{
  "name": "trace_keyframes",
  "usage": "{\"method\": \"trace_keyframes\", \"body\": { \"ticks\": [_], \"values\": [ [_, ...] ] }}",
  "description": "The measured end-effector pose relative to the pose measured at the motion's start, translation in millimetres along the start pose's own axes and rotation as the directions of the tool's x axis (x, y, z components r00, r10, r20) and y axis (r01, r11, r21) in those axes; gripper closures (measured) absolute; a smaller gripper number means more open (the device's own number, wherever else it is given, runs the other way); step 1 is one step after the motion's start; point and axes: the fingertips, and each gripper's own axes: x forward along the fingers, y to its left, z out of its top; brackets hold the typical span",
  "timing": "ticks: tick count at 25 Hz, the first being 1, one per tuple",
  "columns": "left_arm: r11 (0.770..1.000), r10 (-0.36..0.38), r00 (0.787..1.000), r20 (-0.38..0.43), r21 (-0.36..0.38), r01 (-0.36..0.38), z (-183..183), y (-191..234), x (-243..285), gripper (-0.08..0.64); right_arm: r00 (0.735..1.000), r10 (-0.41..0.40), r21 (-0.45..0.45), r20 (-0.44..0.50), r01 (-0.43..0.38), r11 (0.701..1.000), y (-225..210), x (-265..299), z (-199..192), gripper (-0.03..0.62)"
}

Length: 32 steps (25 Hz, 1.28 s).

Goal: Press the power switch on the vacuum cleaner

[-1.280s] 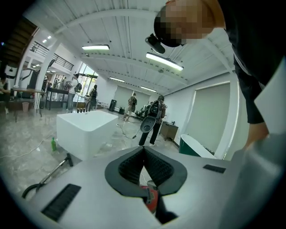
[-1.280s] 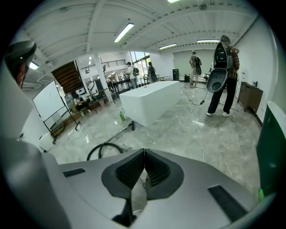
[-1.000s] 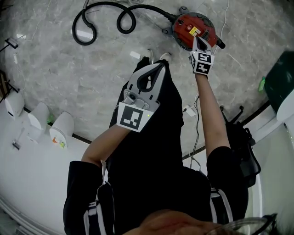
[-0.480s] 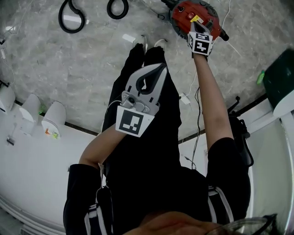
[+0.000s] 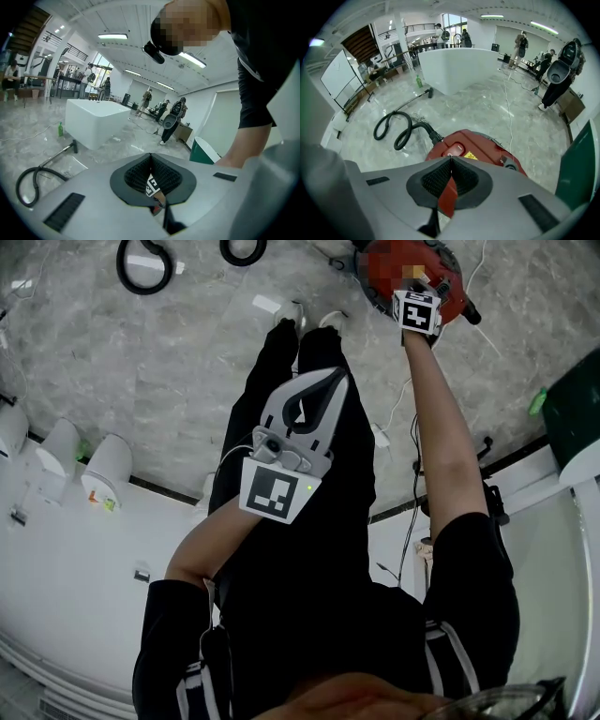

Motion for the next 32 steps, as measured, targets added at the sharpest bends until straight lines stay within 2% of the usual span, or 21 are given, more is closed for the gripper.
{"method": "trace_keyframes", "body": {
  "ticks": [13,17,20,27,32],
  "values": [
    [0.998,0.057,0.998,0.001,-0.033,-0.057,-10,16,3,0.541,1.000,-0.006,0.059,-0.029,0.007,0.998,3,30,-1,0.575],
    [0.998,0.056,0.998,0.011,-0.031,-0.056,-6,14,8,0.541,0.997,0.001,0.038,-0.079,0.002,0.999,3,33,-6,0.575],
    [0.998,0.064,0.998,0.010,-0.032,-0.063,-7,16,11,0.541,0.991,-0.027,-0.017,-0.132,0.025,1.000,4,38,-5,0.575],
    [0.995,0.089,0.996,0.030,-0.040,-0.088,-3,19,12,0.541,0.990,-0.052,-0.022,-0.127,0.050,0.999,4,33,-3,0.575],
    [0.996,0.087,0.995,0.040,-0.039,-0.085,-1,16,11,0.541,0.994,-0.041,-0.012,-0.099,0.040,0.999,6,34,0,0.575]
  ]
}}
